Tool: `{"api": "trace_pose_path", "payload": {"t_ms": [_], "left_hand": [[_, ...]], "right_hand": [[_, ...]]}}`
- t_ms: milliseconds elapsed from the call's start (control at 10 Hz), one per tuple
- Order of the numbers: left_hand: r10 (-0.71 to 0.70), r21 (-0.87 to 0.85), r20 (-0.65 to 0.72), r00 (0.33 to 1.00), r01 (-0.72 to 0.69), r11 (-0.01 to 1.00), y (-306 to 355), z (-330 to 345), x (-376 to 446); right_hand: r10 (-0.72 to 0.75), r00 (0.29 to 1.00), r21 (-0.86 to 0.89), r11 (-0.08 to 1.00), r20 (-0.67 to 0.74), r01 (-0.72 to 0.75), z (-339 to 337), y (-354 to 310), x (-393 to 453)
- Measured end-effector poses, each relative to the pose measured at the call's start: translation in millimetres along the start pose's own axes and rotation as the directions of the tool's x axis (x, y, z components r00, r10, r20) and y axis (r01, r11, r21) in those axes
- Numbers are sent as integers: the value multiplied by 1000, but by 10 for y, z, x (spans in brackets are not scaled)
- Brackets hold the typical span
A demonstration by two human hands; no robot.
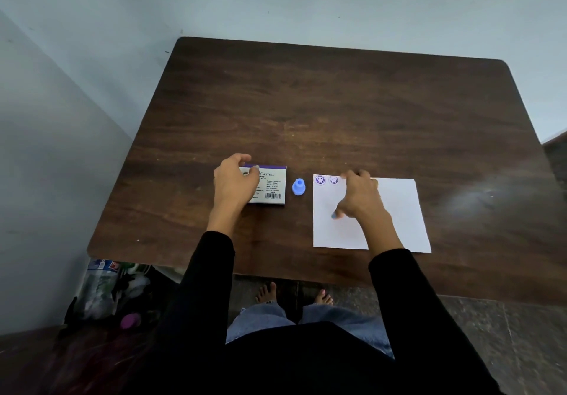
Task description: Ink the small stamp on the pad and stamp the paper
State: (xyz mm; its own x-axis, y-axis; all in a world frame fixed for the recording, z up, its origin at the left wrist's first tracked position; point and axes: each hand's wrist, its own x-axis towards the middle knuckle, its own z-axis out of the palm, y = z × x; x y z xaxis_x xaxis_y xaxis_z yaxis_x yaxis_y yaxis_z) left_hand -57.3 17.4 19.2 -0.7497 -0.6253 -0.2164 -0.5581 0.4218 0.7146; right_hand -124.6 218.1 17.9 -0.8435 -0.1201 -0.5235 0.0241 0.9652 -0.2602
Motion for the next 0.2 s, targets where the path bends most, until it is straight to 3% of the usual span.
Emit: {"api": "trace_pose_path", "payload": {"t_ms": [200], "left_hand": [[34, 29, 14, 999, -35, 999, 94, 77, -19]], "right_hand": [[-14, 1000, 34, 999, 15, 13, -42, 10, 7]]}}
